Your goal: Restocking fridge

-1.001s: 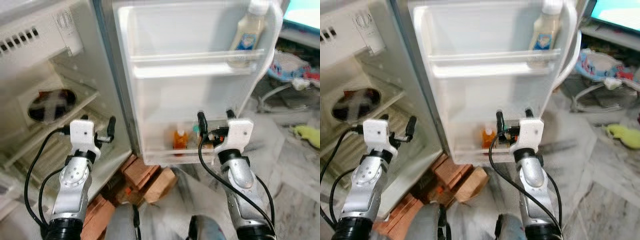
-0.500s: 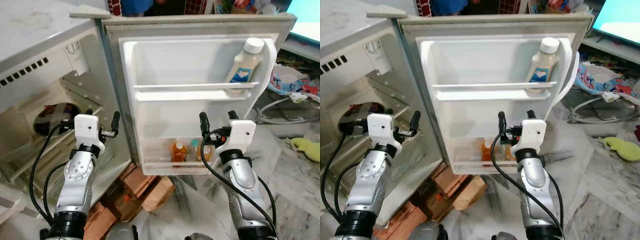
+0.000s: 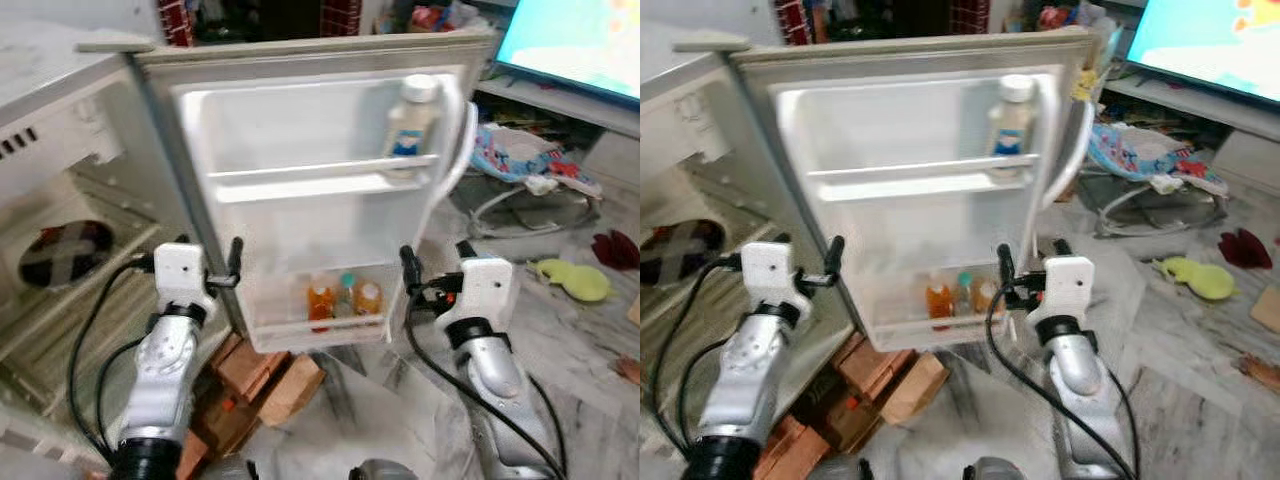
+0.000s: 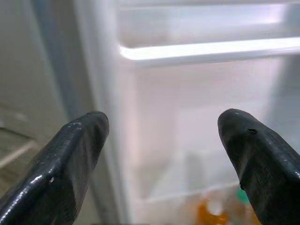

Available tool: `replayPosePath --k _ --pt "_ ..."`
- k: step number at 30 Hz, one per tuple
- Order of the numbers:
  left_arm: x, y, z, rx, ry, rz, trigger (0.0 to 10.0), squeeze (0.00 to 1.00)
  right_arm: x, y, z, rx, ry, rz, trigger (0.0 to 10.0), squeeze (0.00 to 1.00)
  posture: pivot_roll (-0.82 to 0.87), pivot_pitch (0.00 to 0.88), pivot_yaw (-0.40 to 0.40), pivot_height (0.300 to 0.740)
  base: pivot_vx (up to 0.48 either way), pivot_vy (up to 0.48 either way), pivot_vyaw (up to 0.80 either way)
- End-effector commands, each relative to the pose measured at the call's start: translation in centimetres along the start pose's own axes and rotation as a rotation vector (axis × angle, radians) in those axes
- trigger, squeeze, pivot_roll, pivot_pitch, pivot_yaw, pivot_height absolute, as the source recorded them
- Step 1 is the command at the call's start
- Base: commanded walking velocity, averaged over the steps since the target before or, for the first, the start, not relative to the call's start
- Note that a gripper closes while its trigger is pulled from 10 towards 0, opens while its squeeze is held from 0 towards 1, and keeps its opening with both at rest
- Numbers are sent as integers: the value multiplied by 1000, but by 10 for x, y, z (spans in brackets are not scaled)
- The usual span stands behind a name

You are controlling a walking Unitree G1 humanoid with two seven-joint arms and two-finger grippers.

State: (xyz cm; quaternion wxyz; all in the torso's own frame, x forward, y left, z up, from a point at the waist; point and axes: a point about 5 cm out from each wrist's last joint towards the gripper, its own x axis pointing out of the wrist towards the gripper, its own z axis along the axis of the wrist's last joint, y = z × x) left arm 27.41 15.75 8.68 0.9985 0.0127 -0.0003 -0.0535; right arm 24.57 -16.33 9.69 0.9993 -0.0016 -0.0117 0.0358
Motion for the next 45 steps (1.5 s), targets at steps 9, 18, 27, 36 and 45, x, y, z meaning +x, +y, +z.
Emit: replayPosePath --k 9,18,27,36,45 --pt "0 9 3 28 11 14 10000 0 1 21 9 -24 -33 158 10000 0 -54 82 -13 740 0 -480 248" --pt "1 9 4 48 14 10 10000 0 4 23 12 -17 -52 163 10000 0 -46 83 -6 740 0 -458 760" --pt "2 10 4 47 28 32 10000 0 6 24 12 -28 -55 184 10000 0 -44 79 -9 740 0 -417 45" --pt "3 11 2 41 33 61 10000 0 8 23 13 -45 -65 202 10000 0 -43 71 -16 740 30 -35 564" --pt "4 12 3 58 29 75 10000 0 13 24 18 -50 -86 220 10000 0 -42 70 -19 740 0 -140 681"
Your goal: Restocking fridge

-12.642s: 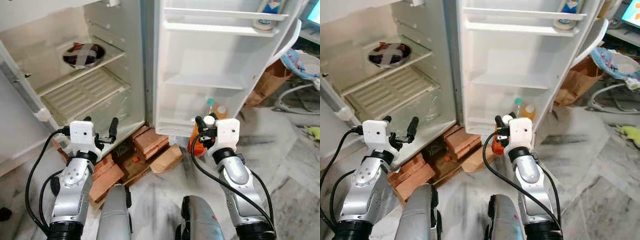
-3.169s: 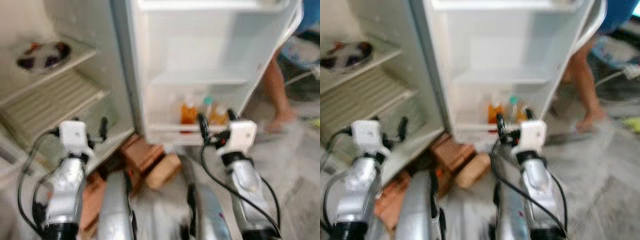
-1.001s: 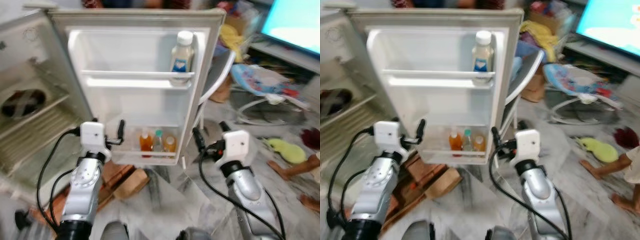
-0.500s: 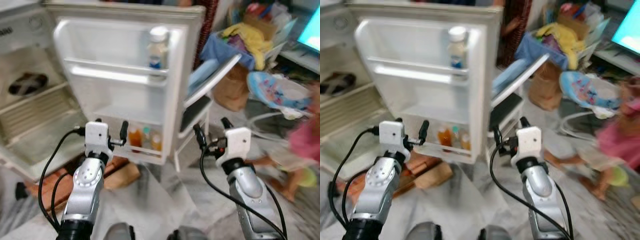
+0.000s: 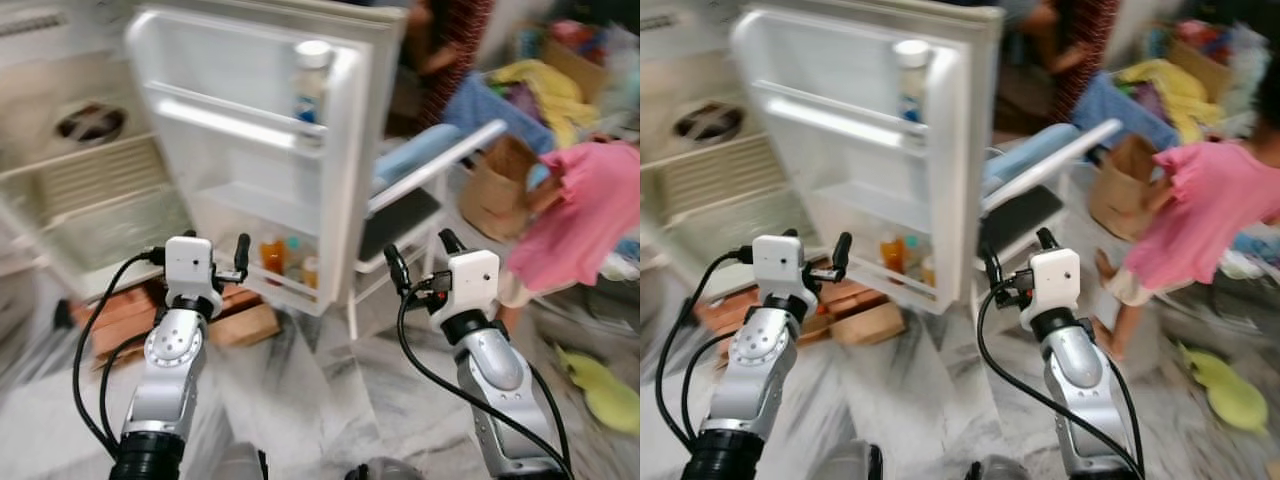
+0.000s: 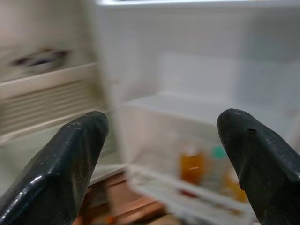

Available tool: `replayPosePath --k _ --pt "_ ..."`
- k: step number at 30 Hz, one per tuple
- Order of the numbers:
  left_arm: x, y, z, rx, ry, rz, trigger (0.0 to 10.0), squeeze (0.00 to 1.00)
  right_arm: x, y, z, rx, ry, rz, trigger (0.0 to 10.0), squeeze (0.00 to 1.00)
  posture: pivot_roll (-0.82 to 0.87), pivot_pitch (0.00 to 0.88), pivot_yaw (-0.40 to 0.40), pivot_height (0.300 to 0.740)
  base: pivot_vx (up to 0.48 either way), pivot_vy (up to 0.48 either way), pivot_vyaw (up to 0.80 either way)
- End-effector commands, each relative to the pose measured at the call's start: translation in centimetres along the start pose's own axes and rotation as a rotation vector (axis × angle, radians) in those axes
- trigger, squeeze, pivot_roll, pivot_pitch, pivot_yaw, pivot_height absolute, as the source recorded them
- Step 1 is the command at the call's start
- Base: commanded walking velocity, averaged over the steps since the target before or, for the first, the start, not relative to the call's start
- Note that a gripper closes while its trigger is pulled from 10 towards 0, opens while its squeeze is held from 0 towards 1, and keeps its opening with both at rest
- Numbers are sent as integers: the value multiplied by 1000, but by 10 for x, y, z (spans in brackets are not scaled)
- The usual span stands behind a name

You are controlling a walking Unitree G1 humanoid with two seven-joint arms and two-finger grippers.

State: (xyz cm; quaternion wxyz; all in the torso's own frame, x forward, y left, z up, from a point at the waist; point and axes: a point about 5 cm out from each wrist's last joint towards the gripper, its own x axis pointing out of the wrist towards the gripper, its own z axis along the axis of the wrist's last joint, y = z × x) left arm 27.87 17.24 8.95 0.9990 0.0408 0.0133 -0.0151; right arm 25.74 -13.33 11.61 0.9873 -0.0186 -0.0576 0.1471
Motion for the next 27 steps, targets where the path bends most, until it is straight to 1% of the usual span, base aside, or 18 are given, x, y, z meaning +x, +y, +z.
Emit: replayPosePath --k 1,6,11,15,17,20,26,27 --pt "0 -3 1 3 -2 -1 10000 0 -2 -4 -1 -14 7 -4 10000 0 -42 70 -19 740 0 -424 663" --pt "0 -3 0 0 1 0 10000 0 -2 -5 -1 -15 2 -3 10000 0 -44 77 -16 740 0 -428 663" --pt "-1 -2 0 3 3 1 10000 0 -2 -5 0 -15 -1 -9 10000 0 -45 80 -14 740 242 -400 611" --pt "-1 -2 -1 3 7 5 10000 0 -3 -4 -1 -12 5 -10 10000 0 -44 83 -13 740 0 -289 0" --pt "-1 -1 -1 3 8 7 10000 0 -3 -3 -1 -17 4 4 10000 0 -44 85 -14 740 251 -296 0" --pt "-1 -1 -1 7 11 10 10000 0 -3 -1 0 -51 -8 21 10000 0 -45 87 -15 740 251 -292 781" --pt "-1 0 -2 3 9 13 10000 0 -1 -2 2 -39 -20 4 10000 0 -45 89 -14 740 272 -309 747" --pt "-1 0 -2 3 10 14 10000 0 0 -3 2 -38 -19 1 10000 0 -45 89 -14 740 240 0 688"
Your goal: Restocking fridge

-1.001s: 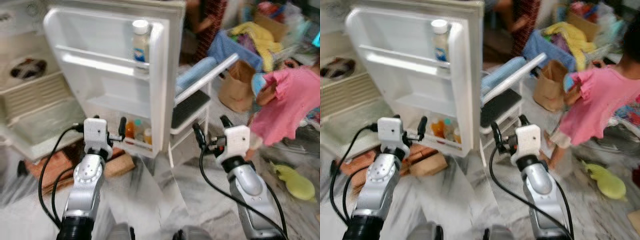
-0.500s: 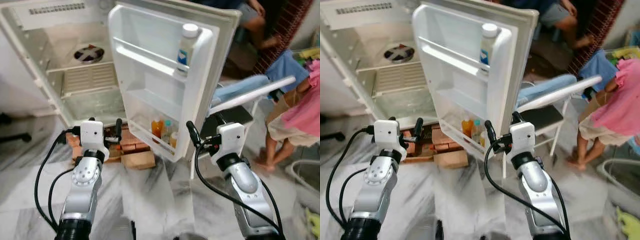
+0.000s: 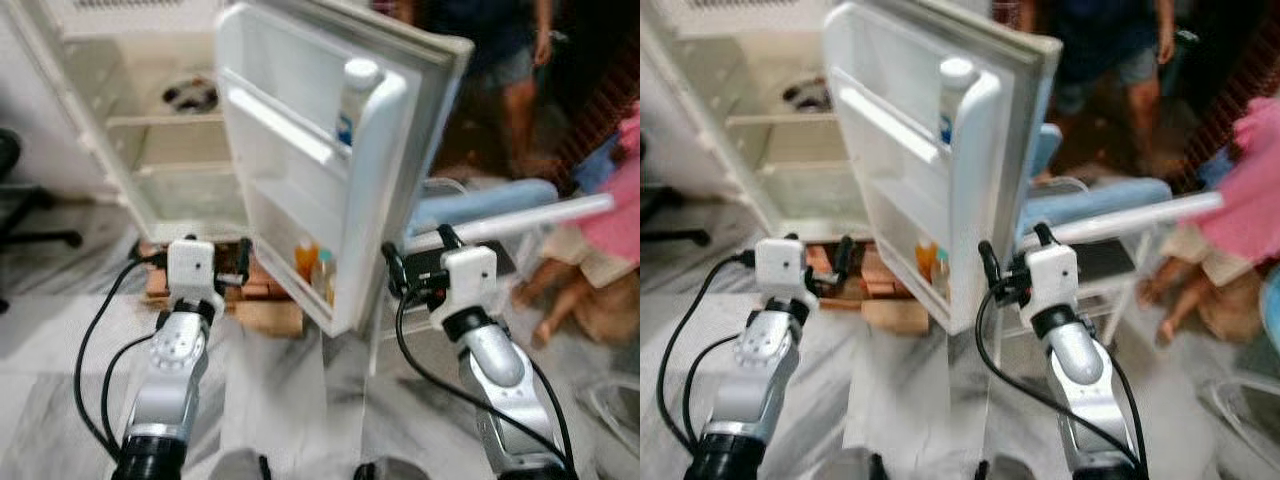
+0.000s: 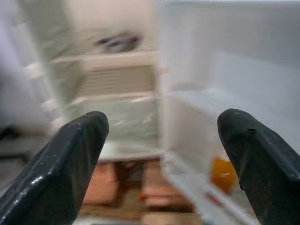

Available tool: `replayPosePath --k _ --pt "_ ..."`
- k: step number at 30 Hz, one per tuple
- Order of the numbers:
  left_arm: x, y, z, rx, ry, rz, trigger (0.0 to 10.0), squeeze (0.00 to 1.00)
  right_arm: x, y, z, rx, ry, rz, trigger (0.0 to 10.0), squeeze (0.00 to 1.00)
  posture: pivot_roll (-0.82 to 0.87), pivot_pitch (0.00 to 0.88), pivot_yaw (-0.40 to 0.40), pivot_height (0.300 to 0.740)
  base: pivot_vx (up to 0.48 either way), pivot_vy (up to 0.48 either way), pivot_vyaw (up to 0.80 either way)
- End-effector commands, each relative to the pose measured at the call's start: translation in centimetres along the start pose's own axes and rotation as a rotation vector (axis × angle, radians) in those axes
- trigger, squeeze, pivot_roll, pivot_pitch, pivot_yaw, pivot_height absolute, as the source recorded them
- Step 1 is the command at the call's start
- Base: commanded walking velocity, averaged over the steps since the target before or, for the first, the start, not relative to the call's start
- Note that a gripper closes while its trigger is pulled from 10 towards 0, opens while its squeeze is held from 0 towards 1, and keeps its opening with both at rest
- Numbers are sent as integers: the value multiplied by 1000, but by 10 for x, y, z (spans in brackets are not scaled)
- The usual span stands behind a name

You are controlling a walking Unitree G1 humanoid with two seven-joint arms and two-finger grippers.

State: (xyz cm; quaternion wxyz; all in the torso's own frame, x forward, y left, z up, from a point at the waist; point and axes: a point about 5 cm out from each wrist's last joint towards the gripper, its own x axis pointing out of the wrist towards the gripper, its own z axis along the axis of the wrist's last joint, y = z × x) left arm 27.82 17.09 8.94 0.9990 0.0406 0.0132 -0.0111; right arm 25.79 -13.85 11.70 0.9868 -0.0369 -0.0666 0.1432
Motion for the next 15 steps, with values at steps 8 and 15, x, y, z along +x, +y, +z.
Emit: replayPosePath --k 8,15 --pt "-2 9 -4 5 32 69 10000 0 4 2 -1 16 12 1 10000 0 -31 92 -11 740 30 0 86" --pt "-12 31 -19 -44 146 157 10000 0 42 -7 9 -1 -36 -35 10000 0 15 99 -17 740 0 0 0"
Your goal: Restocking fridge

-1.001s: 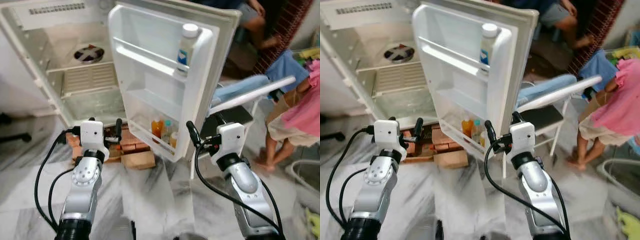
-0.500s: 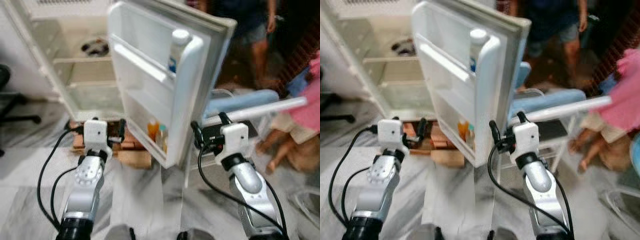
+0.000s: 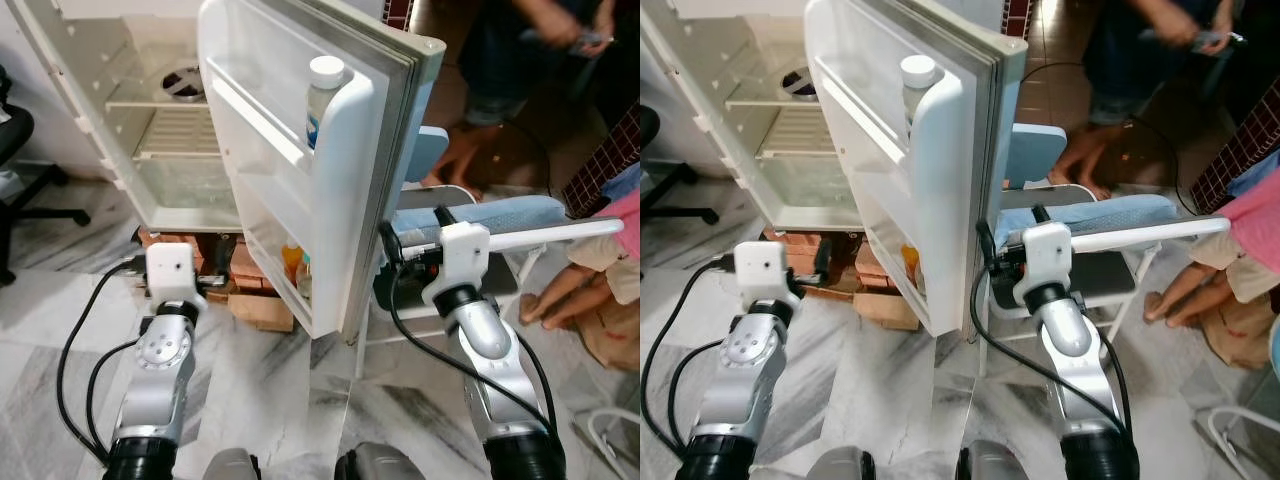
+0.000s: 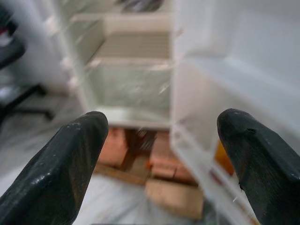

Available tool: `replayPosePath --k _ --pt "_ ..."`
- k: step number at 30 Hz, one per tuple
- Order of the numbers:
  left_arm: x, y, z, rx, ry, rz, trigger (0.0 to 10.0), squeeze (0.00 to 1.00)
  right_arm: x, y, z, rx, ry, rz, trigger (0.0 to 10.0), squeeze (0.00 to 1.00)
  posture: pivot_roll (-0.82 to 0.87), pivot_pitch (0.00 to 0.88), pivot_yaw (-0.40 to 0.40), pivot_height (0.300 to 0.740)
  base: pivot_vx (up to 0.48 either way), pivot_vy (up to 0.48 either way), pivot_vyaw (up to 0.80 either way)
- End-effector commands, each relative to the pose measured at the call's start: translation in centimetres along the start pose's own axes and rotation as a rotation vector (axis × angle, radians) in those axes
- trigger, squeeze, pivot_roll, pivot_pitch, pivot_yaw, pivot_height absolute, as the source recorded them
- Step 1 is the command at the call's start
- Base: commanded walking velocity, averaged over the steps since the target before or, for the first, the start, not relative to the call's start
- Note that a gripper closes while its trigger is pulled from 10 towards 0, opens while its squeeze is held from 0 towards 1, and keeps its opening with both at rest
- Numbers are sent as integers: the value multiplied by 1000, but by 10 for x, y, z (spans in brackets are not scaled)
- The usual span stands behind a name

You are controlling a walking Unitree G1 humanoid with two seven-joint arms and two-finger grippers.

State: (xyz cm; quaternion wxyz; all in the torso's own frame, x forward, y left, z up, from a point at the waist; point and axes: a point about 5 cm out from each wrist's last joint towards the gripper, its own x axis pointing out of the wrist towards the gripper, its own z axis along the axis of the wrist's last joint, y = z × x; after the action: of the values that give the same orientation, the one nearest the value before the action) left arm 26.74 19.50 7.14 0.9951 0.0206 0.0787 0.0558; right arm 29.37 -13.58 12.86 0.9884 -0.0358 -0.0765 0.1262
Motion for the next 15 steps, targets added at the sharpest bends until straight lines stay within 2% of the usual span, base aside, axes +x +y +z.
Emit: replayPosePath --k 1,2,4,5,7,8,10,12,15 --pt "-1 9 1 -2 9 29 10000 0 6 1 3 2 -18 0 10000 0 15 99 -17 740 0 0 0" --pt "-2 14 -2 -3 34 43 10000 0 21 -1 9 9 -42 -4 10000 0 28 100 -19 740 0 0 0" --pt "-7 21 -13 -16 97 74 10000 0 40 -3 20 19 -77 -5 10000 0 51 100 -23 740 0 0 0" --pt "-7 21 -13 -16 97 74 10000 0 40 -3 20 19 -77 -5 10000 0 51 100 -23 740 0 0 0" --pt "-13 32 -27 -52 171 117 10000 0 61 -1 34 31 -120 -5 10000 0 66 98 -28 740 0 0 0" --pt "-13 32 -27 -52 171 117 10000 0 61 -1 34 31 -120 -5 10000 0 66 98 -28 740 0 0 0" --pt "-18 39 -33 -69 205 138 10000 0 73 2 44 49 -143 4 10000 0 76 97 -31 740 0 0 0" --pt "-19 41 -34 -63 208 138 10000 0 80 9 52 97 -163 35 10000 0 82 94 -34 740 0 0 0" --pt "-19 41 -34 -60 208 135 10000 0 82 17 56 129 -179 93 10000 0 93 90 -39 740 0 0 0"
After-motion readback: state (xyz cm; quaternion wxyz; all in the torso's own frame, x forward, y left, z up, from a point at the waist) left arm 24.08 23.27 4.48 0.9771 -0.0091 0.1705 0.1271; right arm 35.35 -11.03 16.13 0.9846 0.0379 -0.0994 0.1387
